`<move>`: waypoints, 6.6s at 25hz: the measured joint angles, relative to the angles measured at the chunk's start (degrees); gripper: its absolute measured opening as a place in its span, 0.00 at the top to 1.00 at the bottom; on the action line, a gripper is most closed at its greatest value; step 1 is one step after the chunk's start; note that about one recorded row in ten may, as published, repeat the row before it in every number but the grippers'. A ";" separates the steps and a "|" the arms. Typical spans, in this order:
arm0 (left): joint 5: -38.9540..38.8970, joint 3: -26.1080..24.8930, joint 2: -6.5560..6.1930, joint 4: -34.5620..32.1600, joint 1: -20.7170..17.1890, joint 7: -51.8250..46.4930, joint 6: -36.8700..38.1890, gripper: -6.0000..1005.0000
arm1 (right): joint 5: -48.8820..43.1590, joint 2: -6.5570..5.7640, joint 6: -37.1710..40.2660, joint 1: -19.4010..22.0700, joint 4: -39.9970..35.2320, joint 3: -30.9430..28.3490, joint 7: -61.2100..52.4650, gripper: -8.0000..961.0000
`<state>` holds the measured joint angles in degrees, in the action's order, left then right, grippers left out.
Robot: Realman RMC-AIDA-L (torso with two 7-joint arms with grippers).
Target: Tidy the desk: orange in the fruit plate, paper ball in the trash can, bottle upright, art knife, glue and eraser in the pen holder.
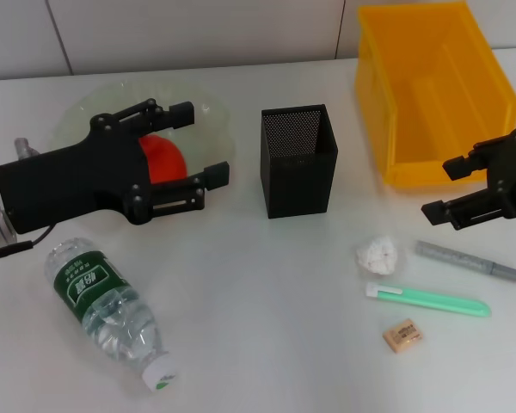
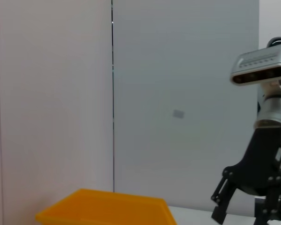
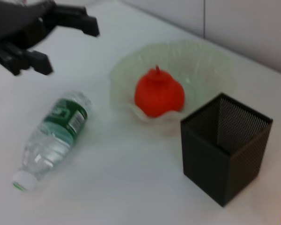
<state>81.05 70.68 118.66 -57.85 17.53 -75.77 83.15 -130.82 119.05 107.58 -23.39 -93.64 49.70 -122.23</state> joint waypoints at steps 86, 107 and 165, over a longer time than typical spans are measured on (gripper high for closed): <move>-0.98 4.02 -0.10 0.08 -0.46 1.51 2.45 0.16 | -17.92 0.31 -22.59 -12.57 29.20 25.41 -11.36 0.66; -0.98 4.55 -0.07 -0.21 -0.83 1.51 2.55 0.16 | -17.63 0.42 -18.18 -6.72 13.63 25.36 -14.01 0.71; -1.06 5.42 -0.04 -0.25 -0.26 2.17 2.63 0.16 | -24.98 0.10 -42.43 -5.83 13.15 12.82 -9.17 0.65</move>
<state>79.99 76.11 118.62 -58.10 17.27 -73.60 85.78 -155.81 119.16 65.15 -29.22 -80.49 62.52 -131.40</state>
